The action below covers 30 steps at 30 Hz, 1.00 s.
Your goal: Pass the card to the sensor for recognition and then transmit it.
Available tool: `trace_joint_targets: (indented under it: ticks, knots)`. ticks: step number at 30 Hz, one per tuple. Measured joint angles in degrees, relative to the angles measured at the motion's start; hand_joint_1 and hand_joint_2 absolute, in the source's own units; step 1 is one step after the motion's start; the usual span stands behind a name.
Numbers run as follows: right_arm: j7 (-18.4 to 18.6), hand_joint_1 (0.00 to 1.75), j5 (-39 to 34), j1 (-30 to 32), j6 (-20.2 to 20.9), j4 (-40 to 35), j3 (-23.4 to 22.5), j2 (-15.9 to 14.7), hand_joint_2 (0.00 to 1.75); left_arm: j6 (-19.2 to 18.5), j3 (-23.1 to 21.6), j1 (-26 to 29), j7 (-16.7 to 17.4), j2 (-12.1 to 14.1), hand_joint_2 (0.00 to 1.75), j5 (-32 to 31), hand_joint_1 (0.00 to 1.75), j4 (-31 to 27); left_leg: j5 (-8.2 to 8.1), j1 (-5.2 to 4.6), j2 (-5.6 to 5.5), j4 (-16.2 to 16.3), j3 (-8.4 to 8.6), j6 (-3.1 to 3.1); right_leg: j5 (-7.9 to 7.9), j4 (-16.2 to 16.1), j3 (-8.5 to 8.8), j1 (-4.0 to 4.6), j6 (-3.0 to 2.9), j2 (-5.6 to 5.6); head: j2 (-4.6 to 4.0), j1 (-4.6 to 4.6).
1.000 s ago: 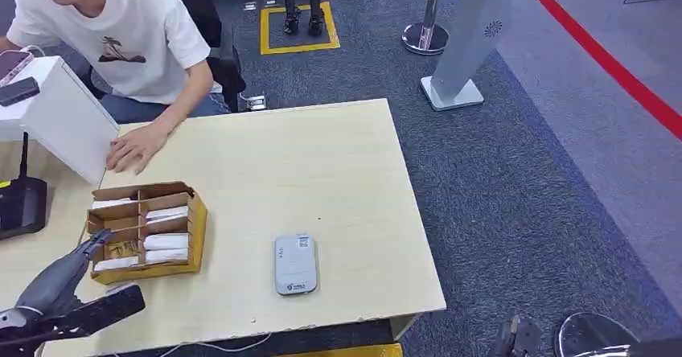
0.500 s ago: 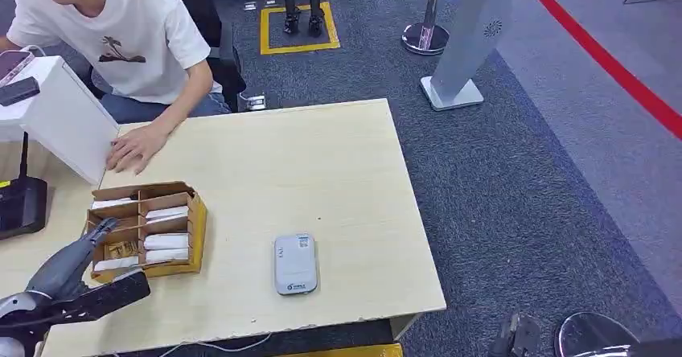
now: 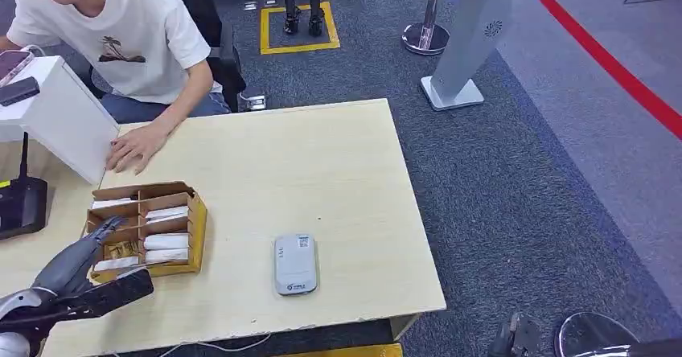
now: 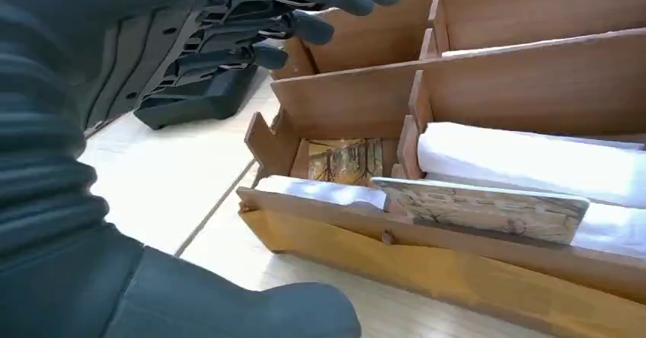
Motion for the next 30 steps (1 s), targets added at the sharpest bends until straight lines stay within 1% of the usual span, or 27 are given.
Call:
trace_joint_targets:
  ticks: [18,19,20,30]
  knots:
    - [0.0,0.0,0.0,-0.1,0.0,0.0,0.0,0.0,0.0,-0.6,-1.4,-1.5,0.0,0.0,1.75,0.4,0.0,0.9,0.0,0.0,0.0,0.0,0.0,0.0,0.0,0.0,0.0,0.0,0.0,0.0,0.0,0.0]
    - [0.0,0.0,0.1,-0.1,0.0,0.0,0.0,0.0,0.0,-0.6,-1.4,-1.6,0.0,0.0,1.75,0.5,0.07,0.9,0.0,0.0,0.0,0.0,0.0,0.0,0.0,0.0,0.0,0.0,0.0,0.0,0.02,0.0]
    - [0.0,0.0,0.1,-0.1,0.0,0.0,0.0,0.0,0.0,-0.6,-1.4,-1.7,0.0,0.0,1.75,0.6,1.75,0.9,0.0,0.0,0.0,0.0,0.0,0.0,0.0,0.0,0.01,0.0,0.0,0.0,0.02,0.0]
    - [-0.3,0.0,-0.4,0.0,0.0,0.0,0.0,0.0,0.0,0.2,-1.4,-1.7,0.3,0.0,1.75,0.6,1.75,0.9,0.0,0.0,0.0,0.0,0.0,0.0,0.0,0.0,0.0,0.0,0.0,0.0,0.0,0.0]
